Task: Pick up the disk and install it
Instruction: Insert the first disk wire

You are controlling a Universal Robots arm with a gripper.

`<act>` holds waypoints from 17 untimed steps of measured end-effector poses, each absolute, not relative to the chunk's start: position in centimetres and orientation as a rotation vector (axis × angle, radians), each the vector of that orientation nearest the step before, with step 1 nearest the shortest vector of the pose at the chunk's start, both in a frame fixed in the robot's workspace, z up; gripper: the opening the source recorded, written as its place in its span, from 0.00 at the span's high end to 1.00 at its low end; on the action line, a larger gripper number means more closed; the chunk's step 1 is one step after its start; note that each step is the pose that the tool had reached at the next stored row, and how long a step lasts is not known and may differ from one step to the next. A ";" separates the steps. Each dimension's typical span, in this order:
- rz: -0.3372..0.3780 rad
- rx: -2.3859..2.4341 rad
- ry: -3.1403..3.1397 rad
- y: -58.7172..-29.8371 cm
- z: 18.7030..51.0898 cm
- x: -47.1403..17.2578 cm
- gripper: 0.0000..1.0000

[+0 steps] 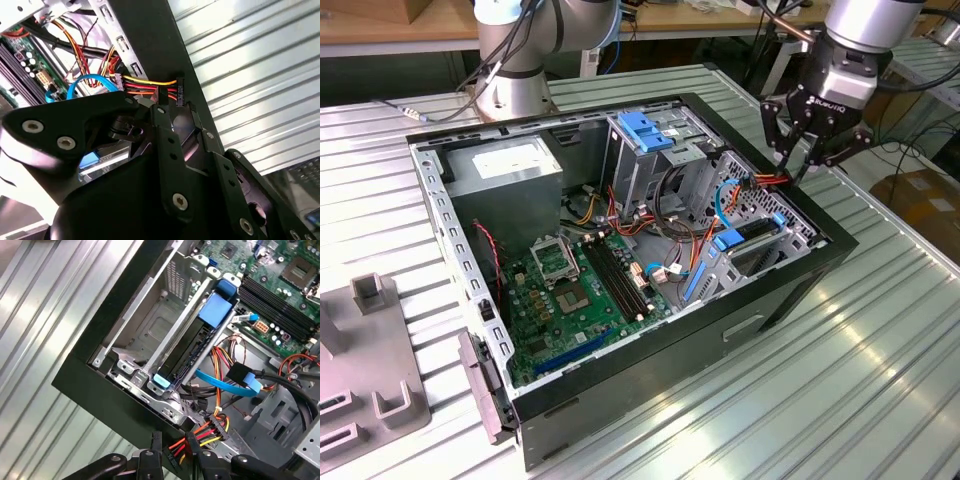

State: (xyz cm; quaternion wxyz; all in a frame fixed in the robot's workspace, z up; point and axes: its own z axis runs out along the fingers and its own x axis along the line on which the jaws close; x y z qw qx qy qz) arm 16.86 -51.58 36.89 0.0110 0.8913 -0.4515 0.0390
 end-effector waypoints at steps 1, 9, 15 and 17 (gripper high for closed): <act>0.122 2.796 -1.381 -51.6 36.9 16.9 0.68; 0.124 2.857 -1.258 -51.6 36.9 16.9 0.68; 0.124 2.857 -1.258 -51.6 36.9 16.9 0.68; 0.124 2.856 -1.258 -51.6 36.9 16.9 0.68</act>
